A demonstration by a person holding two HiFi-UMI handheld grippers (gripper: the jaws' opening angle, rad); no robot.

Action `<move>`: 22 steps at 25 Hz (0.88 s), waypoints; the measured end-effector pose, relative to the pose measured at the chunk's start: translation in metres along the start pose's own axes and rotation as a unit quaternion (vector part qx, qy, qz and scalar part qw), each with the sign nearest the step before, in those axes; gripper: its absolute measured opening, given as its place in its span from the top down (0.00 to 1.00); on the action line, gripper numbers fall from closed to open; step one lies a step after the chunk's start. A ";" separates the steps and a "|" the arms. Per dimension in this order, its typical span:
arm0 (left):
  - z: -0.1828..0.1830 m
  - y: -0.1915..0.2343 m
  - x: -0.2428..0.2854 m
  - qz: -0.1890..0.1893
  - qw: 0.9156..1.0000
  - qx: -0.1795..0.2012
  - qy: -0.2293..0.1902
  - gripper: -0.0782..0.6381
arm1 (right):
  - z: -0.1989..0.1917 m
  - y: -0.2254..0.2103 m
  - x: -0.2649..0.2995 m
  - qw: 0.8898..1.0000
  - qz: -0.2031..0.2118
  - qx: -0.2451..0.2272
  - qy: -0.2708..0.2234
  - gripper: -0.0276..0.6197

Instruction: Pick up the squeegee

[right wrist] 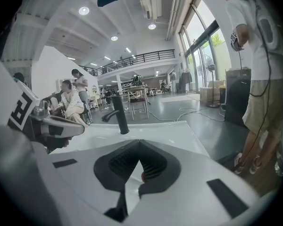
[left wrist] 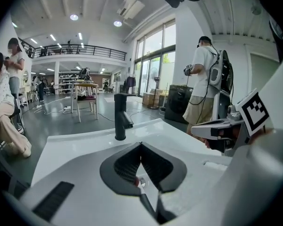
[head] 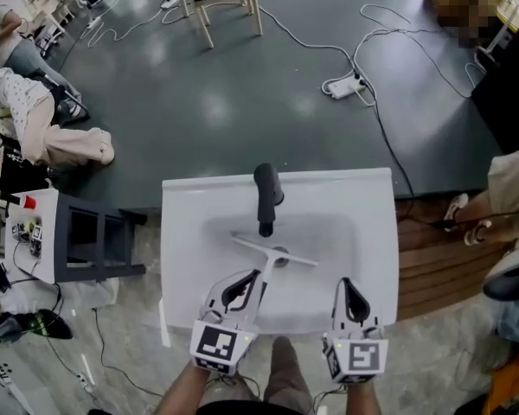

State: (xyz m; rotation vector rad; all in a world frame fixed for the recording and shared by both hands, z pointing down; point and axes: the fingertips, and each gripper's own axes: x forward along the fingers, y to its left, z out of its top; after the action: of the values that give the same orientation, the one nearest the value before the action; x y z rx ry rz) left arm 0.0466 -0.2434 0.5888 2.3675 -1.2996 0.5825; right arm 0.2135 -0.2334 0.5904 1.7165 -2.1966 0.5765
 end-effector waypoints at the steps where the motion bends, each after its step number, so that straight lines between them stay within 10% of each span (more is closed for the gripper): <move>1: -0.004 0.001 0.003 0.001 1.000 0.001 0.004 0.89 | -0.008 -0.001 0.002 1.000 0.004 -0.002 0.003 0.96; 18: -0.061 -0.005 0.040 -0.003 0.995 0.013 0.104 0.88 | -0.025 -0.018 0.007 1.000 0.008 0.009 0.012 0.96; 22: -0.077 -0.013 0.049 -0.026 0.989 0.015 0.145 0.70 | -0.030 -0.020 0.006 1.000 0.011 0.011 0.016 0.96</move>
State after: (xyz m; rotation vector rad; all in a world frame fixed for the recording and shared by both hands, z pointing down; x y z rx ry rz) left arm 0.0679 -0.2316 0.6780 2.2294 -1.1047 0.8961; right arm 0.2310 -0.2285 0.6223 1.6849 -2.1975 0.6324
